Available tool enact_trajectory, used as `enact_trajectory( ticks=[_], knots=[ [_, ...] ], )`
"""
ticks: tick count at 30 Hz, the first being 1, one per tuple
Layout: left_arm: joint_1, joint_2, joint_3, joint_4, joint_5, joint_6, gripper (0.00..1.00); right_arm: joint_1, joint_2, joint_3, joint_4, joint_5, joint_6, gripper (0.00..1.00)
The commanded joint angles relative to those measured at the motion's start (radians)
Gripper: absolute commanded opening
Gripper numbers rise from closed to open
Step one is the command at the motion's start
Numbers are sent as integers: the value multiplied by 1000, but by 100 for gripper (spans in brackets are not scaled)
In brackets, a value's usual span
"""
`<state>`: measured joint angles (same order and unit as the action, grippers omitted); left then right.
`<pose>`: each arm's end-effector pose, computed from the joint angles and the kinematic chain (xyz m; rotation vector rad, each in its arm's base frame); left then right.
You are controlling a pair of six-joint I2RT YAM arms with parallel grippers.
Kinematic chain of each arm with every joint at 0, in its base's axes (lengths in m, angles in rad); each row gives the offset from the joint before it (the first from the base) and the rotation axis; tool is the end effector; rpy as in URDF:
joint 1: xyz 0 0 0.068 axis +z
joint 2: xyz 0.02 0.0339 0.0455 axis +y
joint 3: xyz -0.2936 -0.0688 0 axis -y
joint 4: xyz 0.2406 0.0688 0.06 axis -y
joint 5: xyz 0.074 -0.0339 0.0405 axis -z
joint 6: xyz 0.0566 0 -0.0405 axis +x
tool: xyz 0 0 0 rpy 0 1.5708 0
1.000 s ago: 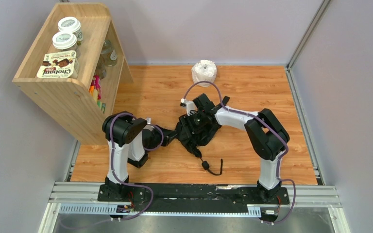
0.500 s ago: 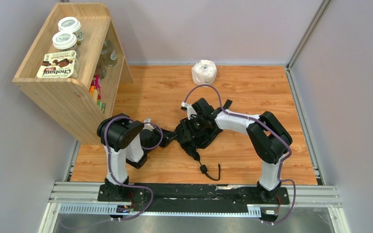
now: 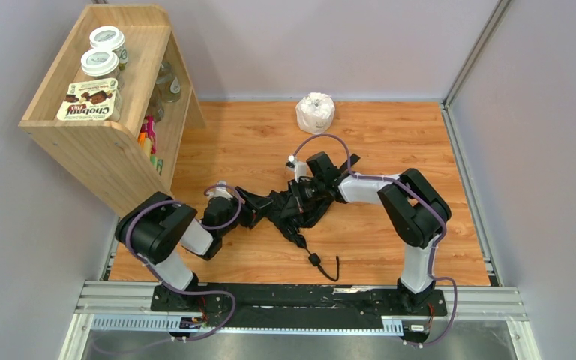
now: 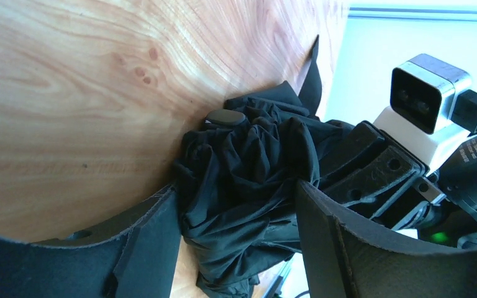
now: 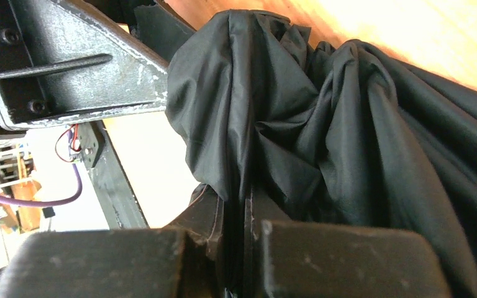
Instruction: Put away the umbrella
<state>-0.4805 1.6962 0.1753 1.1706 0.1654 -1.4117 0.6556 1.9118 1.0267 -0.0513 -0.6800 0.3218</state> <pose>0.2179 -0.1241 0.1229 -0.8701 2.0146 -1.3489 0.2850 0.2641 0.1469 -0.7384 2.5439 1.2273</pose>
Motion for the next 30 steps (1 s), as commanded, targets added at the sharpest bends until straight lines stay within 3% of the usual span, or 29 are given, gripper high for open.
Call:
enact_trajectory(
  ticks=[1, 3, 6, 8, 13, 17, 20, 30],
  knots=[
    [-4, -166, 3, -247, 48, -10, 72, -2, 138, -85, -157, 157, -116, 0],
    [-6, -280, 24, -424, 45, -23, 72, -14, 139, -86, -159, 151, -122, 0],
    [-4, -464, 136, -992, 16, -18, 73, -30, 139, -80, -168, 154, -130, 0],
    [-7, -553, 190, -1138, -13, 0, 73, -36, 142, -76, -170, 148, -135, 0],
    [-13, -619, 194, -1131, -15, -36, 74, -37, 139, -63, -176, 140, -144, 0],
    [-18, -529, 279, -1166, 29, -33, 74, -37, 133, -47, -193, 132, -151, 0],
    [-24, -477, 367, -1281, 13, -4, 75, -37, 122, -39, -202, 137, -161, 0],
    [-62, -190, 486, -1233, -49, 33, 76, -28, 113, -22, -234, 135, -199, 0]
  ],
)
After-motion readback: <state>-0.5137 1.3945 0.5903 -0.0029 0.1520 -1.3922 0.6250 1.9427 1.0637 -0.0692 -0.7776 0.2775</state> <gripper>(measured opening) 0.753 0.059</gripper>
